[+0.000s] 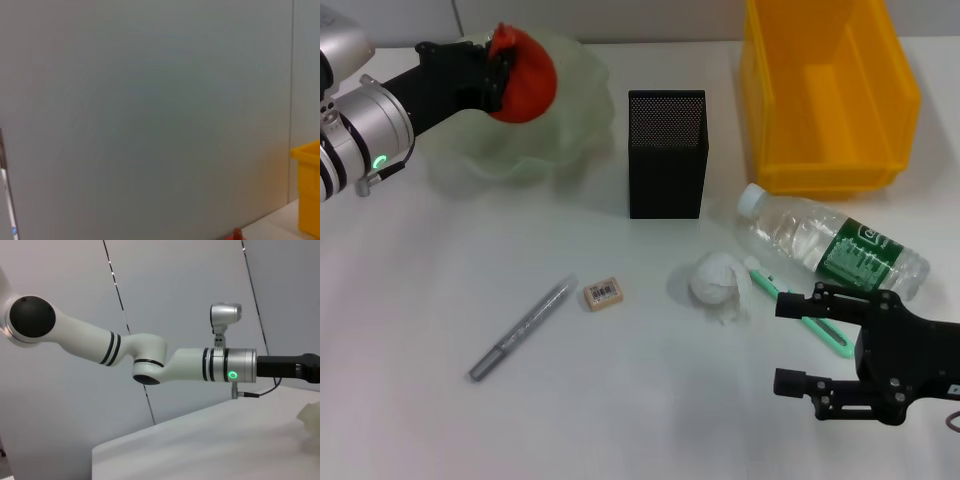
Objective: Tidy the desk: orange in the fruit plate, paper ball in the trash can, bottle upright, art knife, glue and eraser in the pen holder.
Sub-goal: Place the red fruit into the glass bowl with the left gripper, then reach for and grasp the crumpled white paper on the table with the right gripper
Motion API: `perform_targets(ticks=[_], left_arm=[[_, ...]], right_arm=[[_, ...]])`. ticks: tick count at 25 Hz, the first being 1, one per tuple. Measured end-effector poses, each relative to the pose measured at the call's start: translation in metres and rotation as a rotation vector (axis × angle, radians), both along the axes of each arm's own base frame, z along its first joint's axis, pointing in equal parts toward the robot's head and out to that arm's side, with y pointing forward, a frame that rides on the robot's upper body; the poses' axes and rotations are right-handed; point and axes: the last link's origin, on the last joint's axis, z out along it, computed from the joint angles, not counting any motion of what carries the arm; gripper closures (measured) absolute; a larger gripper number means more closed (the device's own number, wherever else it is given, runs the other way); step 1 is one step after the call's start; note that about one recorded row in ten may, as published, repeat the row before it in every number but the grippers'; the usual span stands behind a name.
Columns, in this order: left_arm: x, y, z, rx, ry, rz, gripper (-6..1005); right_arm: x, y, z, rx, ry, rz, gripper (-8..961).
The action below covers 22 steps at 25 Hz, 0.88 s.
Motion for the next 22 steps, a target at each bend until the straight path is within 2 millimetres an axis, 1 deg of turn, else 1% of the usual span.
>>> perform_targets(ticks=[6,11,19,20,21,22], left_arm=[[-0.006,0.001,0.0,0.011,0.018,0.038,840],[-0.008,-0.001,-0.003,0.0,0.022,0.042,763],[-0.005,-0.002,-0.004,-0.013,0.013,0.023,393],[-0.003,-0.004,-0.005,-0.02,0.004,0.007,349],[0.007,-0.01,-0.005,-0.057,-0.052,-0.052,305],[0.012,-0.012,-0.004,-0.079,-0.084,-0.079,306]], right_arm=[[0.0,0.0,-0.001,-0.005,0.007,-0.003,165],[-0.001,0.0,-0.002,-0.009,0.007,-0.002,165],[0.0,0.001,-0.002,-0.006,0.005,-0.006,166],[0.0,0.001,-0.002,-0.003,0.005,-0.007,166],[0.0,0.001,-0.002,-0.003,0.005,-0.007,166],[0.0,0.001,-0.001,-0.002,0.006,-0.007,166]])
